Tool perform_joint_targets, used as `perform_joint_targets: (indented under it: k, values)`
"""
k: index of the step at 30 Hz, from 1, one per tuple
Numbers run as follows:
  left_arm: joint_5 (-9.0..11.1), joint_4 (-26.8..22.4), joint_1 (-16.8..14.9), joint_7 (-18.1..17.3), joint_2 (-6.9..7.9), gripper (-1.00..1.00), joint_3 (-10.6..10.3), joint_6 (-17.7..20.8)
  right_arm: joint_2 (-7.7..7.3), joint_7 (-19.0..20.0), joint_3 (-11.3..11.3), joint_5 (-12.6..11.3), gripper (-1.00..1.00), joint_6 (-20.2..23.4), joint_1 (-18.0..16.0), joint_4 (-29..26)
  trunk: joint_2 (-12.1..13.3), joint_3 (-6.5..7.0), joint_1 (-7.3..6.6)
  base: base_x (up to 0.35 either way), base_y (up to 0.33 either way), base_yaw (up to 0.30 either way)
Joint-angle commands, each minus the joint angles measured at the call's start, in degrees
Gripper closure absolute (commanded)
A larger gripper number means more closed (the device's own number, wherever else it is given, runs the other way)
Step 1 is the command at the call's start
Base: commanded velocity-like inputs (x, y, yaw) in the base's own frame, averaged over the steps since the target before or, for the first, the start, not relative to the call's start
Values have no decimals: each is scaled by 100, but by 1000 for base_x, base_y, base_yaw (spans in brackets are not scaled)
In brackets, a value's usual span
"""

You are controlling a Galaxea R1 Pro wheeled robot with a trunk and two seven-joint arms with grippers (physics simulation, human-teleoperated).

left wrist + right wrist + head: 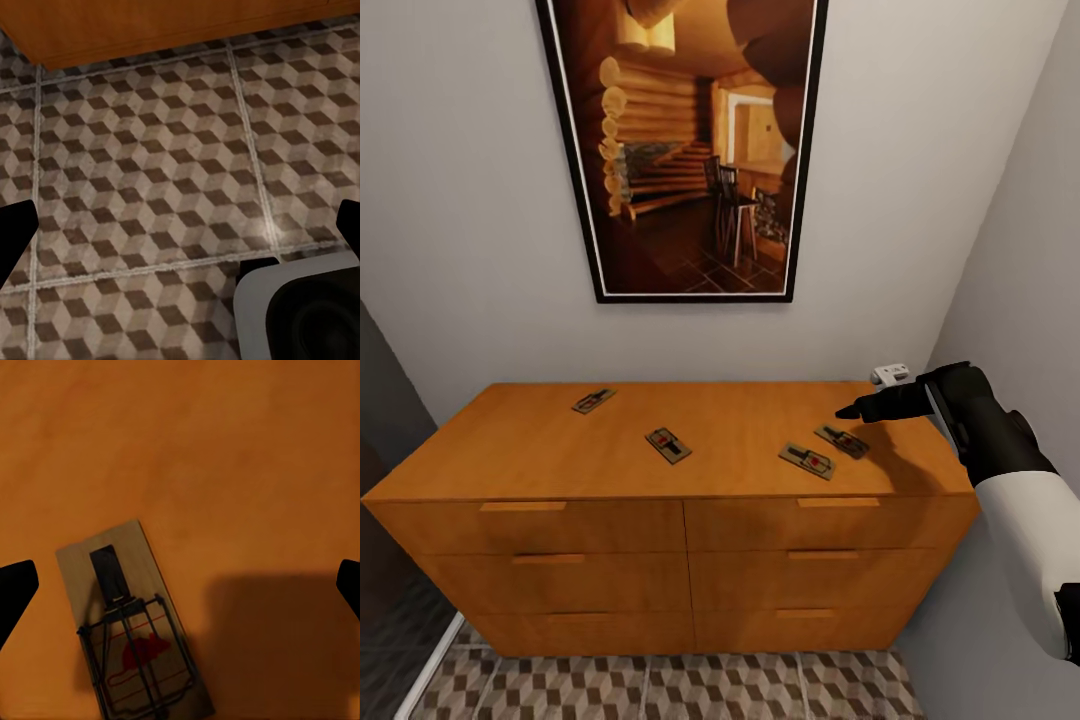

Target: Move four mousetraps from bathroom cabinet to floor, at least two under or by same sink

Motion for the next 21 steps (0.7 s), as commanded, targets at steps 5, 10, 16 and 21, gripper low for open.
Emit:
perform_joint_targets:
  k: [5,10,16,21]
  values:
    - [6,6,-3,-22,1,-100,0,-20,-1,51,16,56,-100,7,-4,-2,-3,-15,0,0,0,0]
    - [8,6,-3,-22,1,-100,-1,-21,0,51,20,55,-100,8,-4,2,-3,-18,0,0,0,0]
    - [4,5,-3,-22,1,-100,0,-26,0,51,21,54,-100,8,-4,31,-3,-19,0,0,0,0]
    - [7,3,-3,-22,1,-100,2,-28,0,51,21,54,-100,7,-4,87,-3,-19,0,0,0,0]
